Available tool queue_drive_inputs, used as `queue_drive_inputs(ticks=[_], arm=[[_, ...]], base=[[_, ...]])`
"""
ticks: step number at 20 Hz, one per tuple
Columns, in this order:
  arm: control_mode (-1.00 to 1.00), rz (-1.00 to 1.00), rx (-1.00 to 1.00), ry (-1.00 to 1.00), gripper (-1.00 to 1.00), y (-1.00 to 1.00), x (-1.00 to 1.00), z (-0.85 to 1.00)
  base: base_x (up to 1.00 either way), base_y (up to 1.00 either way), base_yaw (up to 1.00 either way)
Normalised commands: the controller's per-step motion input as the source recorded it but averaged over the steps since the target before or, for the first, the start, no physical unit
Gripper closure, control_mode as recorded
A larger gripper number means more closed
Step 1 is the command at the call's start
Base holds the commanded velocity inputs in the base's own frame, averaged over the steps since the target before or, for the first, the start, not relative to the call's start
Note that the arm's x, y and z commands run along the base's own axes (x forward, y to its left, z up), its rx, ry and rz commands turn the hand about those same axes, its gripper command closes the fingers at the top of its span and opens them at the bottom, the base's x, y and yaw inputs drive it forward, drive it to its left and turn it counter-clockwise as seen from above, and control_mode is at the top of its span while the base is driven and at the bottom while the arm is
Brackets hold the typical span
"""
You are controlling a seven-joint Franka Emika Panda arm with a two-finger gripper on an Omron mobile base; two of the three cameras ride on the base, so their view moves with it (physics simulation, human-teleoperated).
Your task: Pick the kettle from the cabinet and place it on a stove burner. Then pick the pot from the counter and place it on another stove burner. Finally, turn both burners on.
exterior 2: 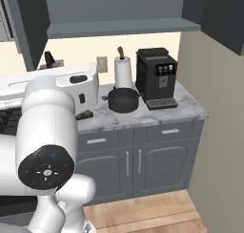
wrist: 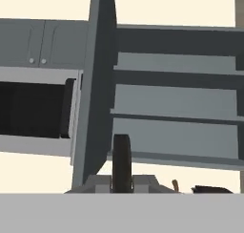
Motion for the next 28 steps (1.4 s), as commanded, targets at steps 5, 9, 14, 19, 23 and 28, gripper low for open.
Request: queue_drive_inputs(ticks=[5, 9, 14, 19, 23, 28], arm=[[1.0, 0.0, 0.0, 0.0, 1.0, 0.0, 0.0, 0.0], [1.0, 0.0, 0.0, 0.0, 1.0, 0.0, 0.0, 0.0], [1.0, 0.0, 0.0, 0.0, 1.0, 0.0, 0.0, 0.0], [1.0, 0.0, 0.0, 0.0, 1.0, 0.0, 0.0, 0.0], [1.0, 0.0, 0.0, 0.0, 1.0, 0.0, 0.0, 0.0], [1.0, 0.0, 0.0, 0.0, 1.0, 0.0, 0.0, 0.0]], base=[[-0.2, 0.58, -0.53], [-0.2, 0.59, -0.49], [0.05, 0.93, -0.34], [0.0, 0.7, -0.3], [-0.16, 0.08, -0.2], [-0.48, 0.04, -0.19]])
